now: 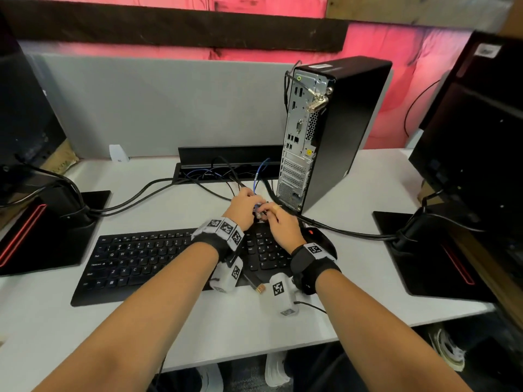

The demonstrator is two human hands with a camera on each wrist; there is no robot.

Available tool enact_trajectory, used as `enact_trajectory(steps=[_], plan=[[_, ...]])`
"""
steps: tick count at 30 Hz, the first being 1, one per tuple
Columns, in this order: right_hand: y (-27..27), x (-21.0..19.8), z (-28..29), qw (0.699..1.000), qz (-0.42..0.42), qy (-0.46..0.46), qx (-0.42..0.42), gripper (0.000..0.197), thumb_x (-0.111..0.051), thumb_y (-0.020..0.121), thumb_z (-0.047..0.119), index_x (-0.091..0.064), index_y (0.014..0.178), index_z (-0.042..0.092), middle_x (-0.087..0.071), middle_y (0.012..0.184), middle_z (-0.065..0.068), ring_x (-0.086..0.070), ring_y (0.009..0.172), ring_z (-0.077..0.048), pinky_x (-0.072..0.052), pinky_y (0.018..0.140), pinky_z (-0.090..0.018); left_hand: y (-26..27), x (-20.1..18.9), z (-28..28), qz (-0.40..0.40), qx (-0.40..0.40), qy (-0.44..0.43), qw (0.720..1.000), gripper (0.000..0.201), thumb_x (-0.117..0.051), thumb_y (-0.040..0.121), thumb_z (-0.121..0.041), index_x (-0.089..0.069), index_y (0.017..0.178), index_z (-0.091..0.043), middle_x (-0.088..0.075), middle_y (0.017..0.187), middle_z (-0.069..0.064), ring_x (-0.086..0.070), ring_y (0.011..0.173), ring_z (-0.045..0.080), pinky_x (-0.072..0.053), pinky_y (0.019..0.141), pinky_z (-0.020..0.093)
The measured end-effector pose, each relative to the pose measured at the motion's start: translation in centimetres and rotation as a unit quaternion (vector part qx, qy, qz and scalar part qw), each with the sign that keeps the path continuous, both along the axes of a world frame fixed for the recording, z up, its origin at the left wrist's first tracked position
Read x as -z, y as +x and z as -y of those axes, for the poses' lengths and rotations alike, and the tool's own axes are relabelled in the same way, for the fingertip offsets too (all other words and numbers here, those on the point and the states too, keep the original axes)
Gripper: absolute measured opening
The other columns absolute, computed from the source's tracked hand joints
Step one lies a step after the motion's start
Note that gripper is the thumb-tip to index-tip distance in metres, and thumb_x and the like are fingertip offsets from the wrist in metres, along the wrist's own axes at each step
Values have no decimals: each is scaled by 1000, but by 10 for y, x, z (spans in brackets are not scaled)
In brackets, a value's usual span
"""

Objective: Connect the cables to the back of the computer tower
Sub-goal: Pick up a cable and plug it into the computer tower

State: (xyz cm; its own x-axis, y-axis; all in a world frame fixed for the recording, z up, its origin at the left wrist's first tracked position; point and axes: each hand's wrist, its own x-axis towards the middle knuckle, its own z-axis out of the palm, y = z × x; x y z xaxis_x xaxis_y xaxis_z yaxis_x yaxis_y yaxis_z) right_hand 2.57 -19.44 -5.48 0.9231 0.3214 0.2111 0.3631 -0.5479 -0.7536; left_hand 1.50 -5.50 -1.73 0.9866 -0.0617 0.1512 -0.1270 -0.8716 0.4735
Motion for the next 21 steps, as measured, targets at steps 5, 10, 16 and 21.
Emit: enact_trajectory(steps=[5, 10, 16, 21], plan=[[2, -26, 8, 995, 88, -32, -36, 36, -44, 86, -3, -66, 106, 17, -67, 110, -1, -60, 105, -18, -47, 96, -35, 5, -14, 1, -9, 5, 135, 991, 22, -54, 90, -11, -67, 107, -14, -43, 111, 9, -54, 103, 29, -48, 91, 38], [-4, -112, 13, 932, 361, 34, 18, 35, -42, 77, -2, -67, 95, 14, -63, 101, -1, -54, 101, -15, -48, 88, -31, 17, -38, 6, 112, 24, 167, 979, 23, -54, 92, -29, -71, 103, -20, -55, 128, 1, -49, 120, 20, -39, 98, 34], [30, -198, 28, 844, 484, 128, 193, 42, -53, 77, 3, -60, 117, 13, -53, 127, -17, -48, 121, -28, -37, 104, -38, 26, -87, 32, 106, -4, -78, 991, 31, -37, 101, -30, -56, 93, -6, -63, 74, 10, -60, 66, 28, -51, 70, 37], [73, -219, 39, 921, 372, 43, 112, 38, -40, 95, 25, -59, 125, 16, -52, 139, -7, -37, 138, -23, -15, 119, -40, 42, -97, 37, 108, -5, -68, 992, 32, -32, 102, -31, -53, 97, -8, -65, 86, 12, -62, 75, 30, -51, 72, 41]])
